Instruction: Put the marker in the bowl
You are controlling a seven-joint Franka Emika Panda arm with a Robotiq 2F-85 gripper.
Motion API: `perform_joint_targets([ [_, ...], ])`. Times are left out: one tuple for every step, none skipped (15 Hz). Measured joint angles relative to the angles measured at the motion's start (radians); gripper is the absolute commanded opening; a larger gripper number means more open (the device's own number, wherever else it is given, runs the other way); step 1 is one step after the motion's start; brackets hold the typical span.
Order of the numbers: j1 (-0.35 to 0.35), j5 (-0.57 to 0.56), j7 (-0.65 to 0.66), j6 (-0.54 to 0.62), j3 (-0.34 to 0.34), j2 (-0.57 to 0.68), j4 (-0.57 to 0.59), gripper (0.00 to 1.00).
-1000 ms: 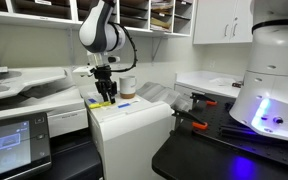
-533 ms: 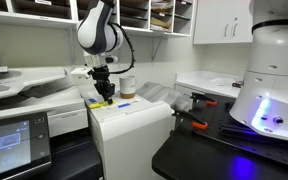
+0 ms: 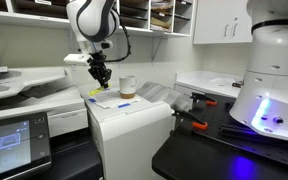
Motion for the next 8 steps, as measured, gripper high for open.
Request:
perform_joint_targets([
  [0.024, -0.074, 0.034, -0.033, -0.022, -0.027, -0.001, 0.05],
  [0.045, -0.152, 0.070, -0.083, -0.038, -0.055, 0.000, 0.05],
  [0.057, -0.224, 0.104, -0.140, -0.044, -0.081, 0.000, 0.05],
  [0.063, -0.295, 0.137, -0.201, -0.043, -0.102, 0.000, 0.05],
  [0.064, -0.358, 0.166, -0.261, -0.037, -0.119, 0.000, 0.05],
  [0.063, -0.419, 0.195, -0.324, -0.026, -0.131, 0.000, 0.05],
  [0.061, -0.475, 0.219, -0.387, -0.012, -0.138, 0.000, 0.05],
  [0.056, -0.525, 0.242, -0.451, 0.006, -0.142, 0.000, 0.05],
])
